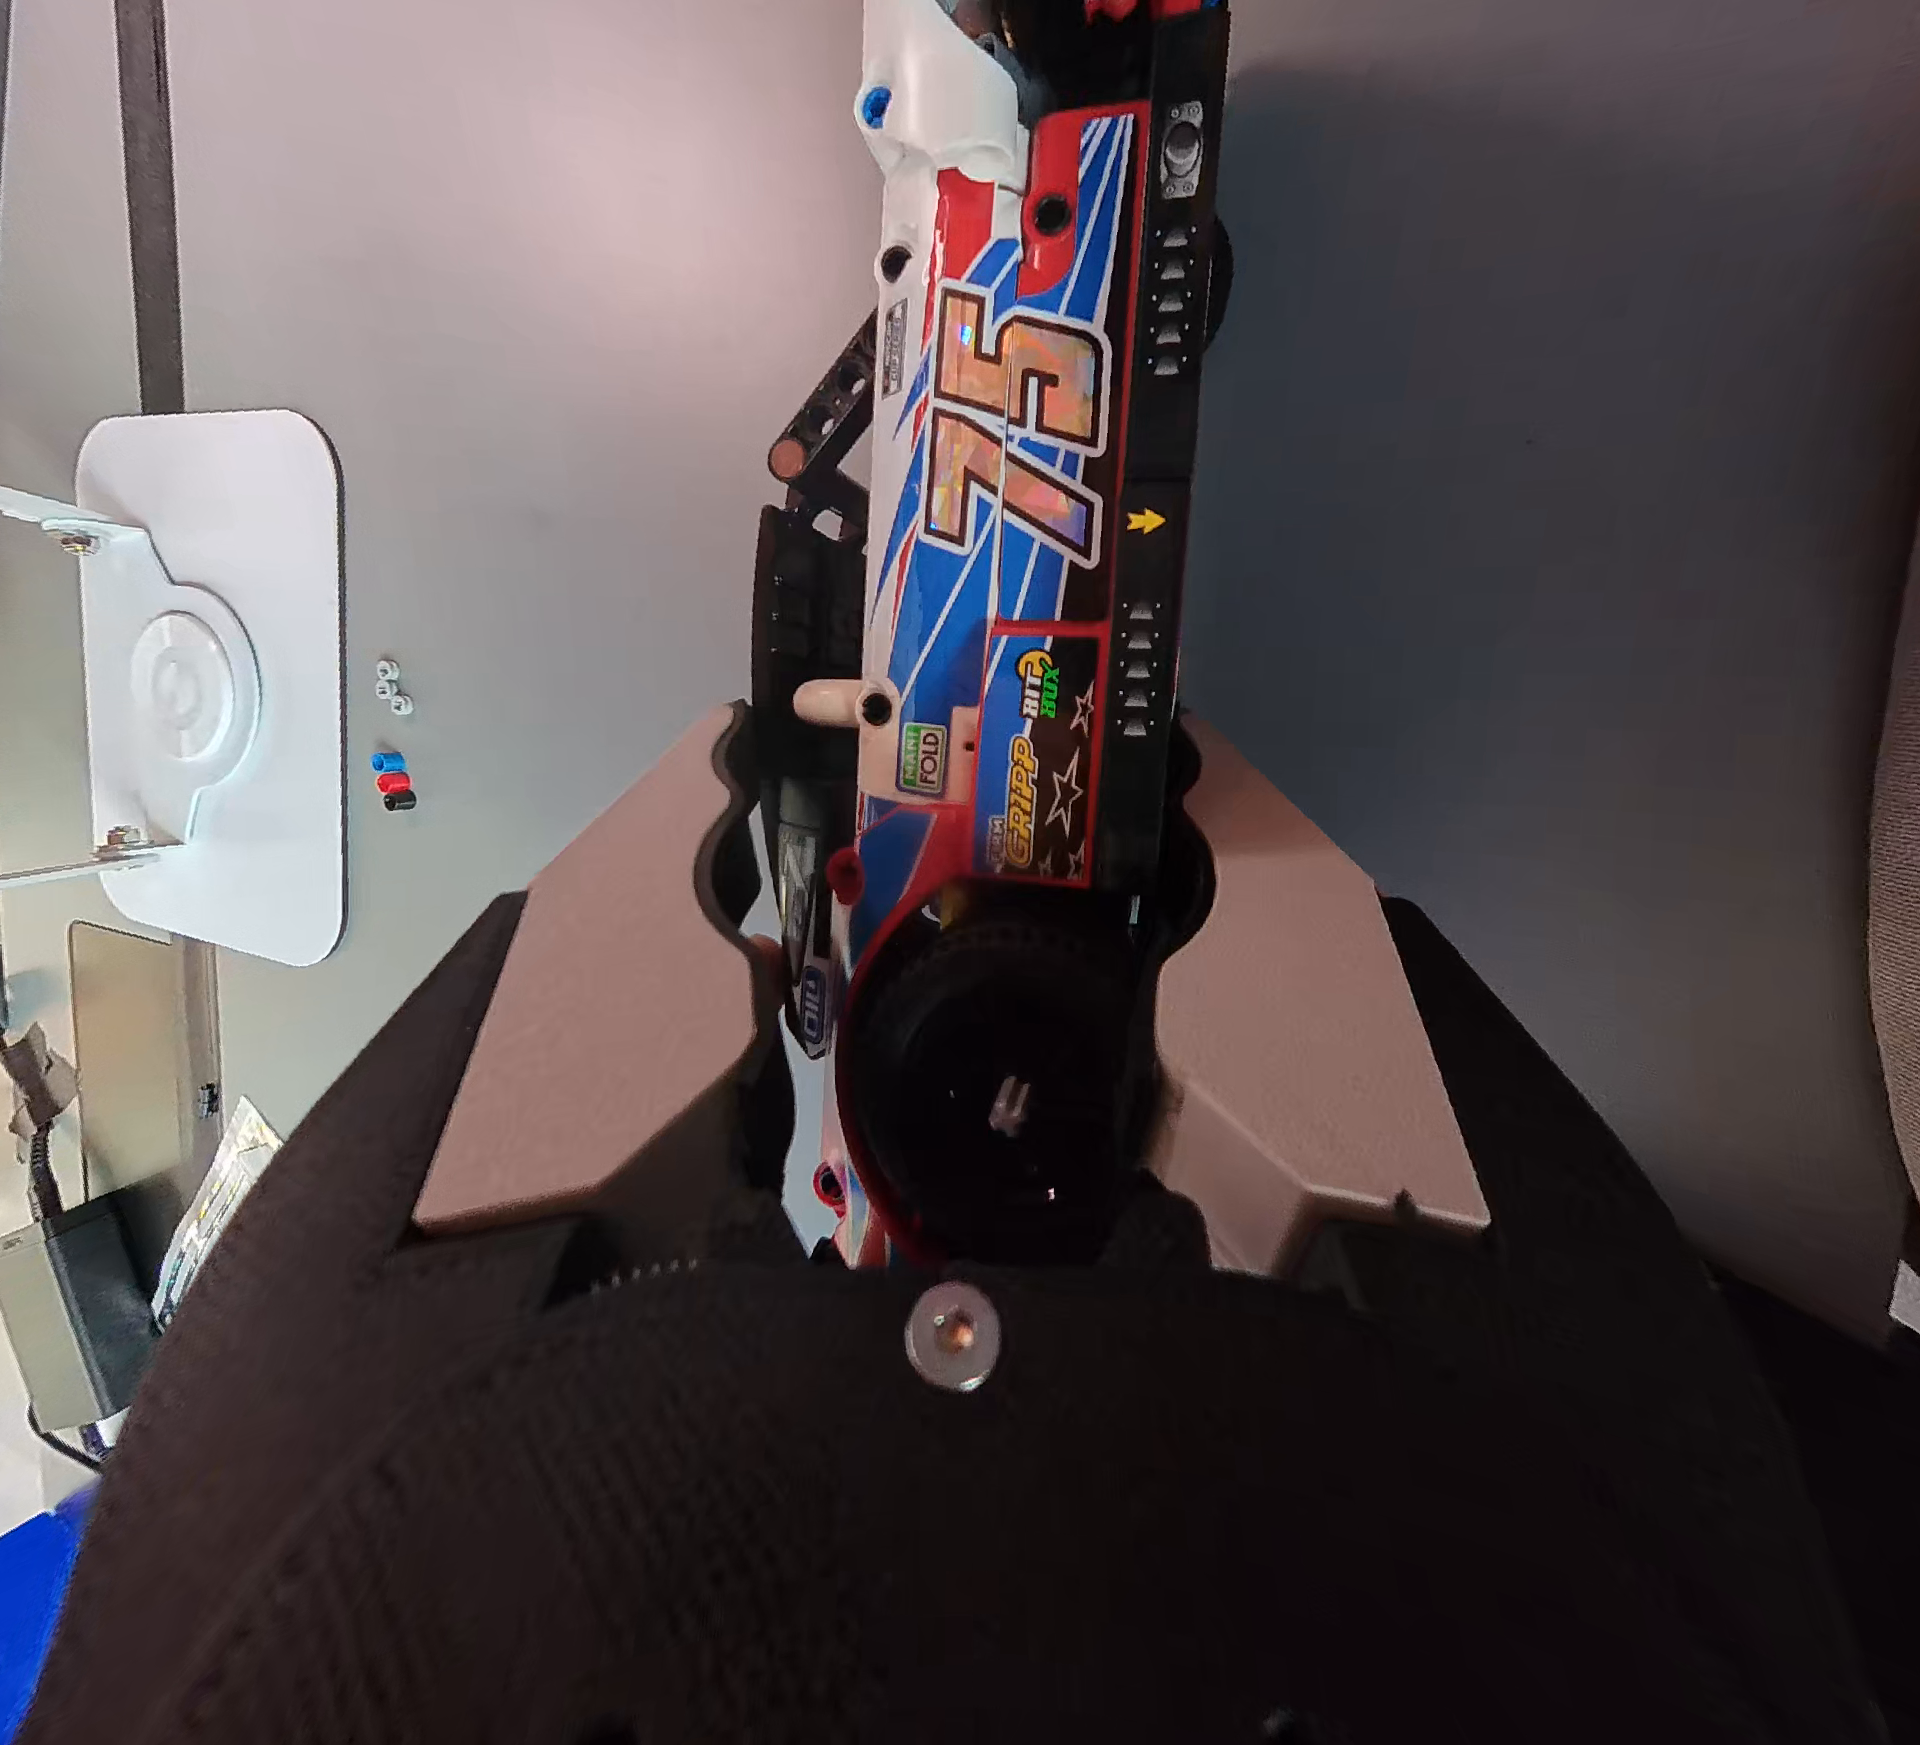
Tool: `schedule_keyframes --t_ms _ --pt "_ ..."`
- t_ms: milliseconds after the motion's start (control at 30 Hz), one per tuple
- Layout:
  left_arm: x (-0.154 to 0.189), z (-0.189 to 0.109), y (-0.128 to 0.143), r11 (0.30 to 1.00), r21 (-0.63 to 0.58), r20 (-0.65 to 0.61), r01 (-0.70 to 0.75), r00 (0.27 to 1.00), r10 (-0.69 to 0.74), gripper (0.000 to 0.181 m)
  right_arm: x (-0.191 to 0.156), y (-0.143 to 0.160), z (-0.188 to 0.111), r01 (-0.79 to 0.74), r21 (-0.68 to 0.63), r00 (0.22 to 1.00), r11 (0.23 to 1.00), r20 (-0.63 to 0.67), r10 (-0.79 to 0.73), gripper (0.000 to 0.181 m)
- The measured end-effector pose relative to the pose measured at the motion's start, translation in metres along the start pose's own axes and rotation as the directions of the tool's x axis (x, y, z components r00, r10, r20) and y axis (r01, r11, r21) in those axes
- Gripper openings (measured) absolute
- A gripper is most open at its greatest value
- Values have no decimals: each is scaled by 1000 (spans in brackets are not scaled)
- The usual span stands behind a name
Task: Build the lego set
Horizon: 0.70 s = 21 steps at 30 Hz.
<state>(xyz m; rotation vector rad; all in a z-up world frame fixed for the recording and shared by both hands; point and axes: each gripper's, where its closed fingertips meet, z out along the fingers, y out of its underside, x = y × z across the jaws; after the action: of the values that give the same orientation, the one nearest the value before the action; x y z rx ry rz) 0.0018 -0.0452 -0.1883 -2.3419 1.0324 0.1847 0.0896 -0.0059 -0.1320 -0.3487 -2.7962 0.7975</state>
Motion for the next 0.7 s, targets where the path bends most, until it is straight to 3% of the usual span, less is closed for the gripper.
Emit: schedule_keyframes --t_ms 700 --pt "-1 1 0 1000 7 -1 -2 1000 2 75 2 7 5 35 -49 999 998 19 -34 42"
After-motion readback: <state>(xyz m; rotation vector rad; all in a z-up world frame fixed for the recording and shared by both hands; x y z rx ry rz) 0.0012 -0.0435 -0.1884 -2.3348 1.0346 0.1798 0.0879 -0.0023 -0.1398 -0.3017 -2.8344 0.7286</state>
